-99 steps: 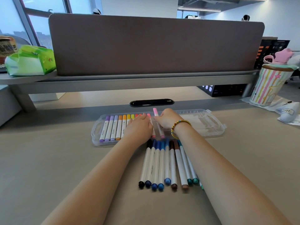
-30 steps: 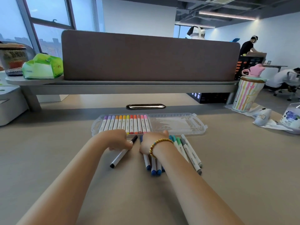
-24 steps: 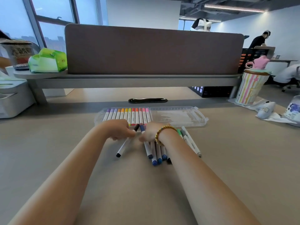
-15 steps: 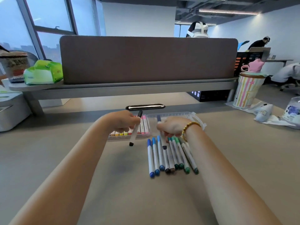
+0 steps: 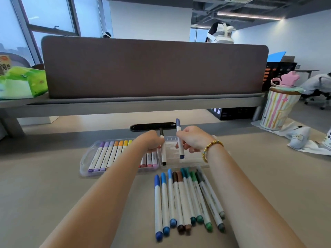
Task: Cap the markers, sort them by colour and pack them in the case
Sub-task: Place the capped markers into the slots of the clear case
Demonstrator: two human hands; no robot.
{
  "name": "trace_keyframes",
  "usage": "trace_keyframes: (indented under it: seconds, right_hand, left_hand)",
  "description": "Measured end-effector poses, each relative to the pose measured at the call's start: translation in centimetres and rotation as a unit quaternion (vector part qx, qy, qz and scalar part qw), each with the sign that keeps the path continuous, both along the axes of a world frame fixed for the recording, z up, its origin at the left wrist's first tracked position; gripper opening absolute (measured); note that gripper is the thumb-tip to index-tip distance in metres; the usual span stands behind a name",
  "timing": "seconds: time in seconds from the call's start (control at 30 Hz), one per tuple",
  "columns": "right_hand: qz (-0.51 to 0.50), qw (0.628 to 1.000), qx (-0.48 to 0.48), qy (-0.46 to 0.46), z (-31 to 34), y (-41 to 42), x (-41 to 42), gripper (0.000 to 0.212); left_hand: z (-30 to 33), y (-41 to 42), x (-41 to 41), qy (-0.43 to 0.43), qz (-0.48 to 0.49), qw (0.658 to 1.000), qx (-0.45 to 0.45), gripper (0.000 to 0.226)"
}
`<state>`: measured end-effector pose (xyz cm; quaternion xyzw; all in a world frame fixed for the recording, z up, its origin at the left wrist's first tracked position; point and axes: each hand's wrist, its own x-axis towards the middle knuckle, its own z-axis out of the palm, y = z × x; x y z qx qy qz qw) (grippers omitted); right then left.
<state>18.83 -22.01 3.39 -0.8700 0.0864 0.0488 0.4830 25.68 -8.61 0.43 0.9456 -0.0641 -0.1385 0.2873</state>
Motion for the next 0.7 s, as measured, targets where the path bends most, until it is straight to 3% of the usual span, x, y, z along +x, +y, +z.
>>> trace_keyframes:
  seconds: [0.13,0.37,0.5,0.7]
  right_hand:
    - [0.003,1.000,0.012,-0.005,-0.4,0.2,1.2,0.016]
    - [-0.004,1.000,0.016,0.002,-1.8,0.1,2.0,0.012]
    - [-0.011,1.000,0.014,-0.004,-2.0,-0.3,2.1,0.013]
    - [-0.019,1.000,0.015,-0.011,-2.3,-0.7,2.6,0.019]
  left_hand:
    - [-1.1,-0.6,0.2,-0.040,0.005,0.999,0.016,0.035]
    - [-2.8,-1.1,-1.1,-0.150,0.034,0.984,0.093,0.025]
    - [-3.4,-0.7,-1.6,-0.245,-0.006,0.960,0.137,0.039]
    - [-4.0,0.9,-1.2,-0.157,-0.169,0.938,0.258,0.058]
